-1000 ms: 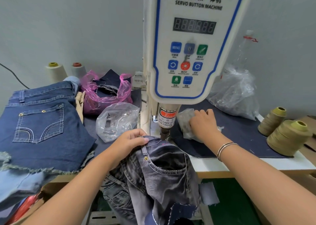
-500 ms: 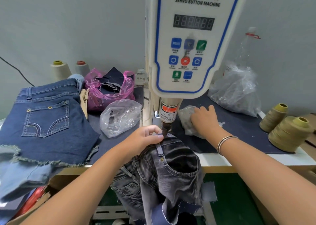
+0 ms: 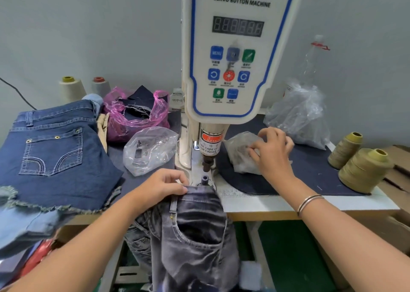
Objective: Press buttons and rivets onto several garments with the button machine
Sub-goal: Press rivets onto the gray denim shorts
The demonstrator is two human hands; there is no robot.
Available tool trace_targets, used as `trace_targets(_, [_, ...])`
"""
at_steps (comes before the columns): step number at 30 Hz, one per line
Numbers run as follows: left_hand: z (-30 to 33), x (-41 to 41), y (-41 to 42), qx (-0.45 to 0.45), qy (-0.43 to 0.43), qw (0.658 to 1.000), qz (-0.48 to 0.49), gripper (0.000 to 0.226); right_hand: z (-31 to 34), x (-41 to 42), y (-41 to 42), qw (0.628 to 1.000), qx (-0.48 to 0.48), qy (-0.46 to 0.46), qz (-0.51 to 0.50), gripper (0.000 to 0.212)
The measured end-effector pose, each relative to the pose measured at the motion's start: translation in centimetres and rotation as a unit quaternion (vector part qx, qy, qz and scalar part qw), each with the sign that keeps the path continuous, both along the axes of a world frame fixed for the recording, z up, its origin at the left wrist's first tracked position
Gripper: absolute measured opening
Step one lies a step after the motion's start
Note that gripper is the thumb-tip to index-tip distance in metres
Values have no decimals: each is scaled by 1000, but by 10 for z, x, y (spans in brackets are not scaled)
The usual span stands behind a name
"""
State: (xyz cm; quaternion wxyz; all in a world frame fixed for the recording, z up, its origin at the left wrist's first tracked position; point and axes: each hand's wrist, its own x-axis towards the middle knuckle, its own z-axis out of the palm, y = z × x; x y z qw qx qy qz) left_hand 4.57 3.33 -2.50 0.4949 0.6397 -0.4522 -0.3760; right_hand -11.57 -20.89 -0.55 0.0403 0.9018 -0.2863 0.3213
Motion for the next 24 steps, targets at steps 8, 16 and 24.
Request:
trace_targets(8, [5, 33, 17, 7, 2, 996, 88, 11, -4, 18, 64, 945, 303, -89, 89, 29])
trace_targets(16, [-12, 36, 15, 28, -24, 990, 133, 30, 12, 7, -1, 955, 269, -104, -71, 21])
trace_targets(24, [-5, 31, 14, 42, -16, 988, 147, 15, 4, 3, -26, 975, 211, 17, -63, 15])
